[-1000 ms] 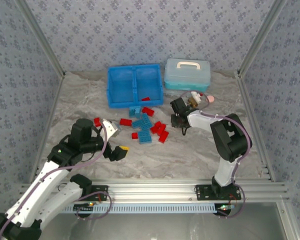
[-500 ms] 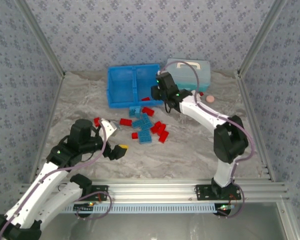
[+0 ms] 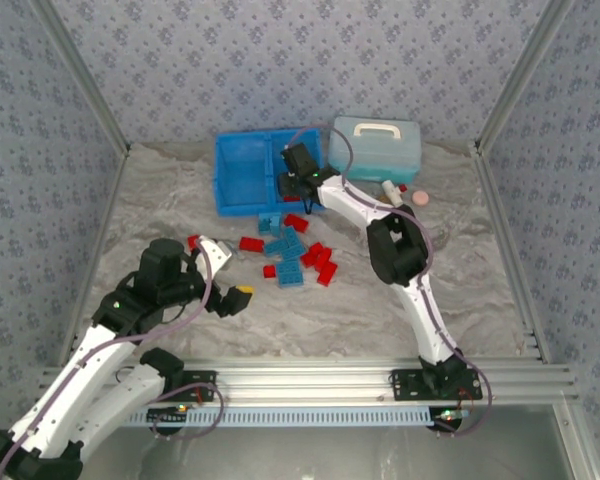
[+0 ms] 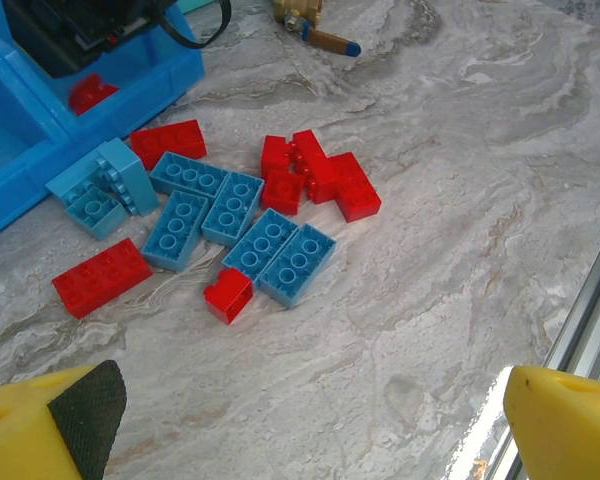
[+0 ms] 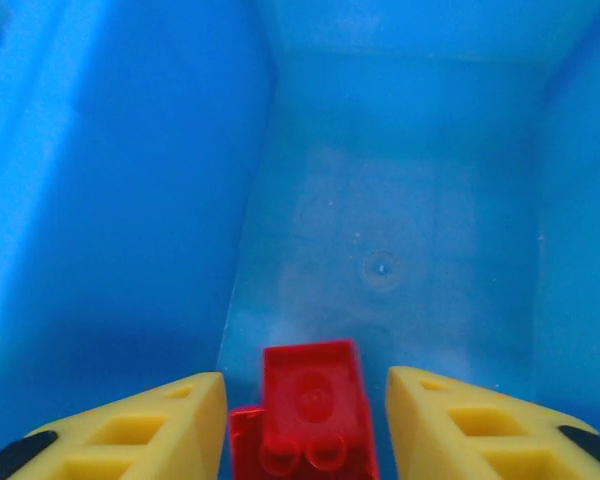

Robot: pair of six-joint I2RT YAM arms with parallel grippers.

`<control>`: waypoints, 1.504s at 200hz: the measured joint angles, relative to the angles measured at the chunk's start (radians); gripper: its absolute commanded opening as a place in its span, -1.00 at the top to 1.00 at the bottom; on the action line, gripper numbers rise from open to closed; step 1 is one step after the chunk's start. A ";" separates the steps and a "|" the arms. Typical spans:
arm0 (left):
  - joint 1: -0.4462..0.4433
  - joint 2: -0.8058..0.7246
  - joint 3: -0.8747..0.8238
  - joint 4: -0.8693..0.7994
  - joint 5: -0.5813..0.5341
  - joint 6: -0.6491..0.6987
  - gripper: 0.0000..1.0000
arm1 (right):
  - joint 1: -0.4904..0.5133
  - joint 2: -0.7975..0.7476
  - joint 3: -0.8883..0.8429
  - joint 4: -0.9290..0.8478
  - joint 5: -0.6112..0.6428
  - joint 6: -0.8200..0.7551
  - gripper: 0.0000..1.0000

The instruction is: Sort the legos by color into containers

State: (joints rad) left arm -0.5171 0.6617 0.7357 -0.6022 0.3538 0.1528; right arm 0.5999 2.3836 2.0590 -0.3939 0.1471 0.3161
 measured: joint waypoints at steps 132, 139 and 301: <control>0.000 -0.019 0.000 0.002 0.036 0.000 -0.98 | 0.068 -0.822 -0.835 0.063 0.051 0.082 -0.11; 0.000 -0.019 0.000 0.002 0.038 0.000 -0.98 | 0.080 -0.843 -0.890 0.064 0.063 0.118 -0.18; 0.000 -0.004 0.000 0.001 0.040 0.000 -0.98 | 0.252 -0.669 -1.139 0.114 0.157 0.460 0.09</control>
State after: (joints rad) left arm -0.5171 0.6575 0.7357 -0.6014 0.3935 0.1528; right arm 0.8516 1.7149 0.9199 -0.2802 0.3038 0.7757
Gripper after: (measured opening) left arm 0.993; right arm 0.513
